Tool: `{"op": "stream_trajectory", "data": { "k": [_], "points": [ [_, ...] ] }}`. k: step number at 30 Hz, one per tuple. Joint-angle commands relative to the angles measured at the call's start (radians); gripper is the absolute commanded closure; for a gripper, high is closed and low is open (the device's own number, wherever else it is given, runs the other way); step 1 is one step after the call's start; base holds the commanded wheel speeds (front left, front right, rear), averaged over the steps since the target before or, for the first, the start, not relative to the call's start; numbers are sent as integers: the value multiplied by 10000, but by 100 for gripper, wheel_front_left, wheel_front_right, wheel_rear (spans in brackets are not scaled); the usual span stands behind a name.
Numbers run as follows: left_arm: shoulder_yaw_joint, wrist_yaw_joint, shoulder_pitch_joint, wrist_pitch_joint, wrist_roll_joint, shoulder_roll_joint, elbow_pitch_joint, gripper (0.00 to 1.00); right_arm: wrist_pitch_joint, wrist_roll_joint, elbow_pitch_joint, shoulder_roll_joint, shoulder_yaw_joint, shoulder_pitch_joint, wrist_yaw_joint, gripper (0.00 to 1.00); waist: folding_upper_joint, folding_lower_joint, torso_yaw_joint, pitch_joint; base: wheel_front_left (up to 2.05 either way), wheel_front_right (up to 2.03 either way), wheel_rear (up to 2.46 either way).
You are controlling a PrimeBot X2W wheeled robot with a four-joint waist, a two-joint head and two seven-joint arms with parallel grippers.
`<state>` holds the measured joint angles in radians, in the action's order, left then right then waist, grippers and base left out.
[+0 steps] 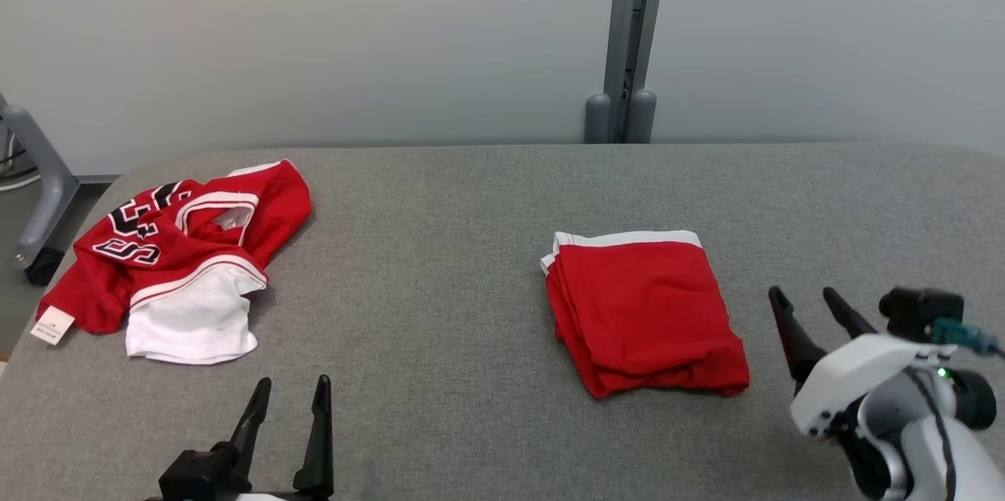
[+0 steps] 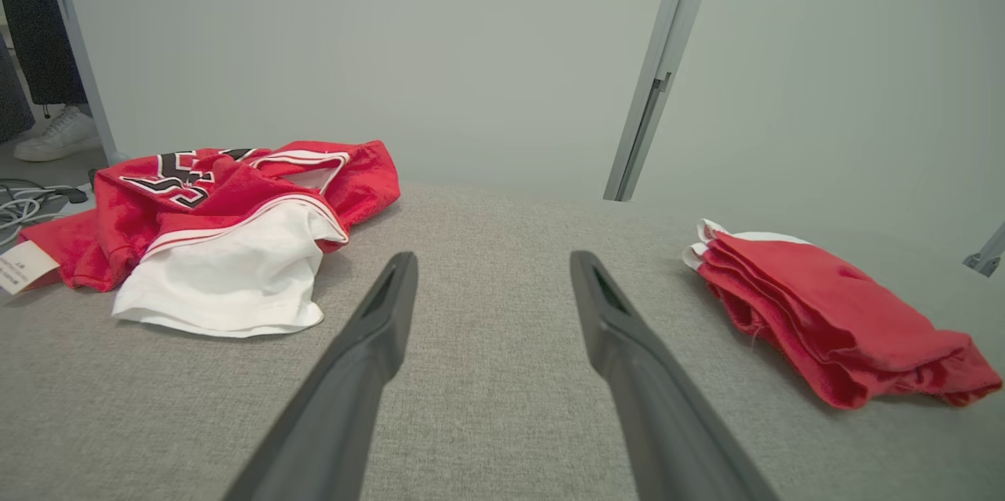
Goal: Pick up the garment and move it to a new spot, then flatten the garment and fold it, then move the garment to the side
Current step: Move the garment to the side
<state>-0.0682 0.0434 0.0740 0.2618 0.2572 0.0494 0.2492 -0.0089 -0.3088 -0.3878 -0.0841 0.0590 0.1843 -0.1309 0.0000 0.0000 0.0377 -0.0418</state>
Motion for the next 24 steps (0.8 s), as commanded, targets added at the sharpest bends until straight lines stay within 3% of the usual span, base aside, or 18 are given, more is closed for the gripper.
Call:
{"op": "stream_trajectory", "data": {
  "k": [1, 5, 11, 21, 22, 23, 24],
  "points": [
    [-117, 27, -177, 46, 83, 28, -16, 0, 1070, -475, -162, -379, -58, 658, 2, 0, 0, 0, 205, 150, 0, 0, 0],
    [-467, -95, -298, 46, 196, 42, -100, 0, 3355, -1238, -820, -959, 98, 1887, -1, 0, 0, 0, 561, 458, 0, 0, 0],
    [-903, -269, -764, 46, 442, 36, -324, 0, 4680, -1194, -2009, -1422, 494, 2985, -1, 0, 0, 0, 1044, 1270, 0, 0, 0],
    [-1162, -339, -1466, 34, 316, 33, -398, 0, 4647, -2134, -3198, -1159, 903, 3575, -1, 0, 0, 0, 1280, 2177, 0, 0, 0],
    [-1116, -325, -1524, 34, 296, 32, -410, 0, 4526, -2217, -3228, -1168, 938, 3639, -1, 71, 0, 0, 1246, 2241, 0, 0, 0],
    [-1084, -304, -1540, 34, 258, 32, -403, 0, 4426, -2313, -3264, -1167, 936, 3694, -1, 100, 0, 0, 1205, 2293, 0, 0, 0],
    [-1052, -300, -1534, 34, 234, 27, -409, 0, 4366, -2427, -3297, -1147, 969, 3743, -1, 100, 0, 0, 1142, 2345, 0, 0, 0]
  ]
}}
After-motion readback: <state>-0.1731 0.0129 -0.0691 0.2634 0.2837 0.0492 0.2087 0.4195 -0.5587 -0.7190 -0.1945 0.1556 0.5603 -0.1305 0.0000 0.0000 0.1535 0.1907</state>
